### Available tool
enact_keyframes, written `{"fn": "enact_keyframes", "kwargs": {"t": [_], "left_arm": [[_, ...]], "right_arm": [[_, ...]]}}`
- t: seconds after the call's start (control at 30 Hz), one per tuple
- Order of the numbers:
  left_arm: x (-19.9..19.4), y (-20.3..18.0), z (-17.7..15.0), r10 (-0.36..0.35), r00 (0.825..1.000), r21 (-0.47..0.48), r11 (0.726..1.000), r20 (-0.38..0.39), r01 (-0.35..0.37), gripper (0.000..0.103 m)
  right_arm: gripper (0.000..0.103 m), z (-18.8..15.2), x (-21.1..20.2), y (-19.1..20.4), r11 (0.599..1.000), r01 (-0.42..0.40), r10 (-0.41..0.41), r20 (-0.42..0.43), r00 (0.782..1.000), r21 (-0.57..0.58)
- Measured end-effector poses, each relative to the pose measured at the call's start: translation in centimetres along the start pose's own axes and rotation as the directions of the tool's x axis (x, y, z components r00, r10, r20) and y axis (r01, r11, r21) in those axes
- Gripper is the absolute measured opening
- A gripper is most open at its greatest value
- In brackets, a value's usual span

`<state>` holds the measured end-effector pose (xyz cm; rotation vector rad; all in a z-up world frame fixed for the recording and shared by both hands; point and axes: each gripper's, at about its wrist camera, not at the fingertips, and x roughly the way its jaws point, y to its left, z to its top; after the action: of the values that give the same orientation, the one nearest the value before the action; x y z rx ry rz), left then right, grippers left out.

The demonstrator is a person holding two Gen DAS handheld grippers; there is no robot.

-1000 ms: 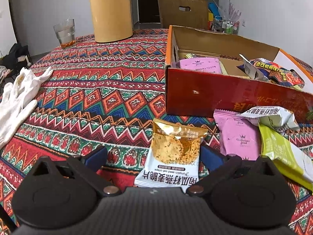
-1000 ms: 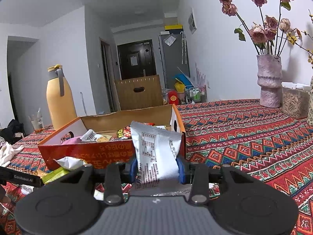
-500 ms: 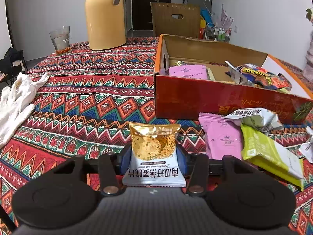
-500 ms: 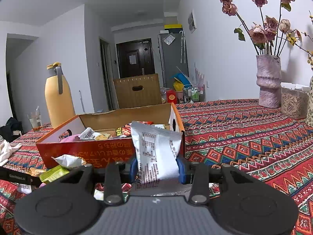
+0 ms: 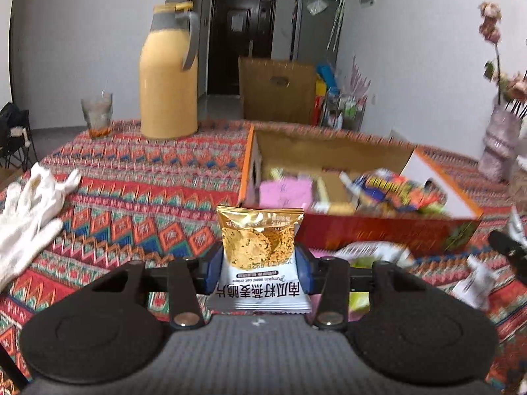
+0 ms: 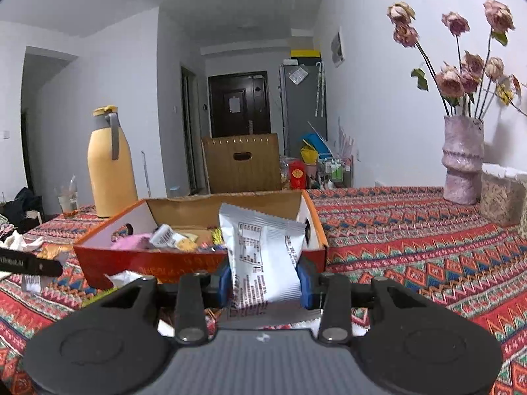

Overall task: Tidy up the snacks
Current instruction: 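Carry both packets over the box, lower them in and open both grippers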

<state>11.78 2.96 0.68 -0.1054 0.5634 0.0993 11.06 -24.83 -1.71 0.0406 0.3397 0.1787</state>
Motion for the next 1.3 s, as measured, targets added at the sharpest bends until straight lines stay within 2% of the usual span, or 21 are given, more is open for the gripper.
{"fn": "enact_keyframes", "kwargs": {"t": [0.33,0.57,0.83,1.03,1.3], "left_arm": [[-0.5,-1.6,3.5,-0.043,0.996,-0.021,0.999,0.081,0.045,0.046],[0.5,-3.0,5.6,-0.058,0.992,-0.033,0.998,0.114,0.062,0.046],[2.7,-4.3,7.7,-0.029,0.99,-0.036,0.999,0.141,0.034,0.046],[5.1,-4.6,8.3,-0.004,0.991,-0.046,0.999,0.131,0.01,0.046],[7.3,-3.8,7.0,0.013,0.994,-0.062,0.998,0.11,-0.007,0.046]], "right_arm": [[0.038,3.5,1.7,2.2,0.998,-0.03,0.032,0.041,0.999,-0.05],[0.038,5.5,4.3,3.0,0.999,-0.025,0.028,0.055,0.998,-0.048],[0.038,6.7,7.5,3.2,0.998,-0.009,0.011,0.047,0.999,-0.057],[0.038,6.6,9.6,3.0,0.999,0.002,0.0,0.039,0.999,-0.036],[0.038,5.8,10.7,2.6,1.0,-0.014,0.015,0.028,0.999,-0.025]]}}
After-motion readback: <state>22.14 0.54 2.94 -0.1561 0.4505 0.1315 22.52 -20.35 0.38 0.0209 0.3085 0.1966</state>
